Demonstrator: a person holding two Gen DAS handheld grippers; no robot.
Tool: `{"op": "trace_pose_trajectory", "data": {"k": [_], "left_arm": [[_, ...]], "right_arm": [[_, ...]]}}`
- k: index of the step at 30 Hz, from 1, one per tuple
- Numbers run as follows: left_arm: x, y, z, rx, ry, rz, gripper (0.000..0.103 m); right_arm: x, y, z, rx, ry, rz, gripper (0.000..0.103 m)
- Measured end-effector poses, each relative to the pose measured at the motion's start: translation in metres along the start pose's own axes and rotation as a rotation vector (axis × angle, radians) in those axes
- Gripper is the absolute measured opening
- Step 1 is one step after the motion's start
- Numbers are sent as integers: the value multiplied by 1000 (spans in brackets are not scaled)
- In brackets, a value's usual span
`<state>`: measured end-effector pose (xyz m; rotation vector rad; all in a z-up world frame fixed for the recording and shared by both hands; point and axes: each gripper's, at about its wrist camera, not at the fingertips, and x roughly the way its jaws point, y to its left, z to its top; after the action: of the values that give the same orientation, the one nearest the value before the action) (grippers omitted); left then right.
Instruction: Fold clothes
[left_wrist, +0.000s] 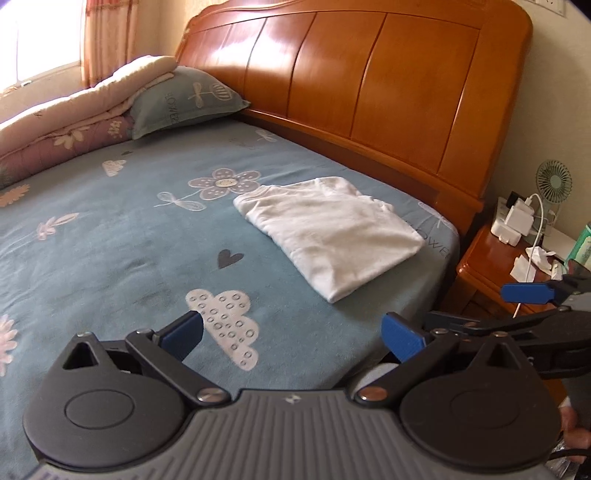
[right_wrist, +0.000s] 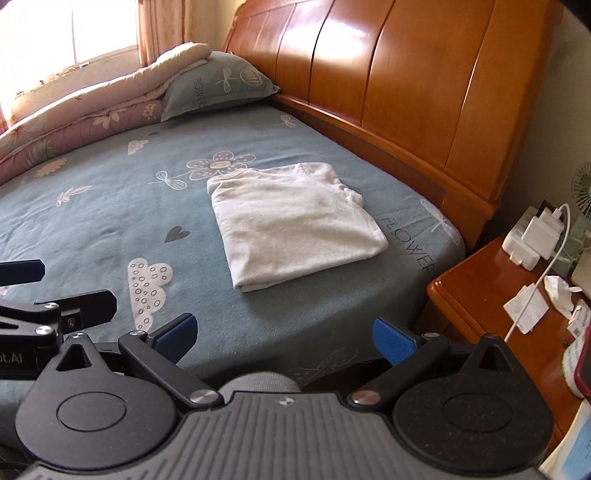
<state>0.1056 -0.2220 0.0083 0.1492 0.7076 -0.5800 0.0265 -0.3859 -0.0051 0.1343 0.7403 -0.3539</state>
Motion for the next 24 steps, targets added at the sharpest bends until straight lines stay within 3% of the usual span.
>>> {"op": "trace_pose_trajectory", "data": {"k": [3,16,24], "left_arm": [[-6,2,-6,-22,17,22,102],[-31,-2,-43,-92,22,-5,102],[-38,-7,-44,-80,11,-1,102]], "right_arm": [[-12,1,-8,-10,-16,-34,103],[-52,-2,-48,11,-69,-13,103],[-60,-3,-54,31,-84,-7,103]]}}
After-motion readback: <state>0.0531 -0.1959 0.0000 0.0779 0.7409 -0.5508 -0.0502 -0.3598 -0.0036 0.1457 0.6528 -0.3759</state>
